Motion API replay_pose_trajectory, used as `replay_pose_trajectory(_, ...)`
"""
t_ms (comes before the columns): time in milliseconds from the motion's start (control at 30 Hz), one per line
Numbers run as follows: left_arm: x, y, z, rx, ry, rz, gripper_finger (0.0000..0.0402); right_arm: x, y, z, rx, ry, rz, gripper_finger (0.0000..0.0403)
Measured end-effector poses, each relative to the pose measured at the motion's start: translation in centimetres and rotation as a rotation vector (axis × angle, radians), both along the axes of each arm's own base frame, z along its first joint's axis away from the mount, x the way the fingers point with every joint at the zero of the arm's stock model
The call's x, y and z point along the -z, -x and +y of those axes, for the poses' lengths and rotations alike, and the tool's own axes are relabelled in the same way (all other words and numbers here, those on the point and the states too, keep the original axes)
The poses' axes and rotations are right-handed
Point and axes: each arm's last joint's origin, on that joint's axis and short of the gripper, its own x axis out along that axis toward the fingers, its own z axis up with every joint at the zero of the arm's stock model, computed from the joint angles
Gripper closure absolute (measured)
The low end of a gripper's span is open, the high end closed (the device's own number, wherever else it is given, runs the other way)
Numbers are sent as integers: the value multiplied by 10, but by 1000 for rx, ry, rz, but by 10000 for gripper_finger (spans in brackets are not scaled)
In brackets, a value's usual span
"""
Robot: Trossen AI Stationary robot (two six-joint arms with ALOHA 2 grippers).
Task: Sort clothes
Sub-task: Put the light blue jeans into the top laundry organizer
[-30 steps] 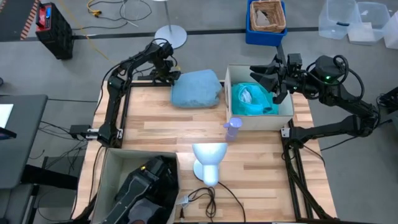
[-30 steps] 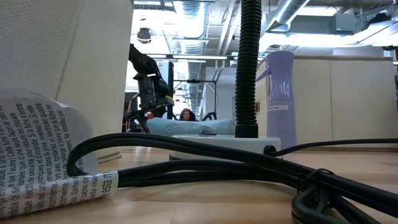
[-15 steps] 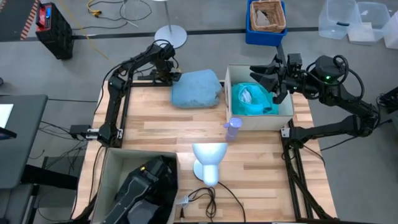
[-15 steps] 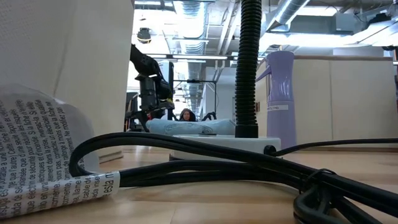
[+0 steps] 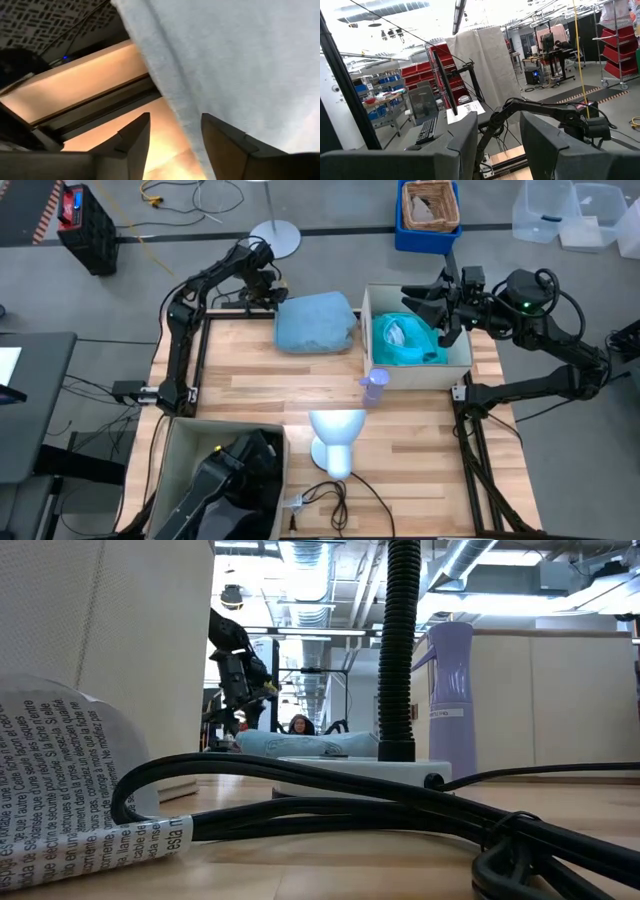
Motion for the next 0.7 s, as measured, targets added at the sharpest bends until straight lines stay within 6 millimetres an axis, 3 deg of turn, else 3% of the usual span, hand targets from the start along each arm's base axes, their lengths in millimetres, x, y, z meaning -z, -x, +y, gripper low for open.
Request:
replay_pose_trajectory(267,-21,4,-2,4,-4,-121,172,0,0,0,0,1,3,241)
replay_pose_trajectory(367,-26,4,-3,10,73,-267,167,0,0,0,0,1,3,241)
replay_pose_trajectory(700,-16,-8,-7,-23,133,-289,166,1,0,0,0,1,6,241)
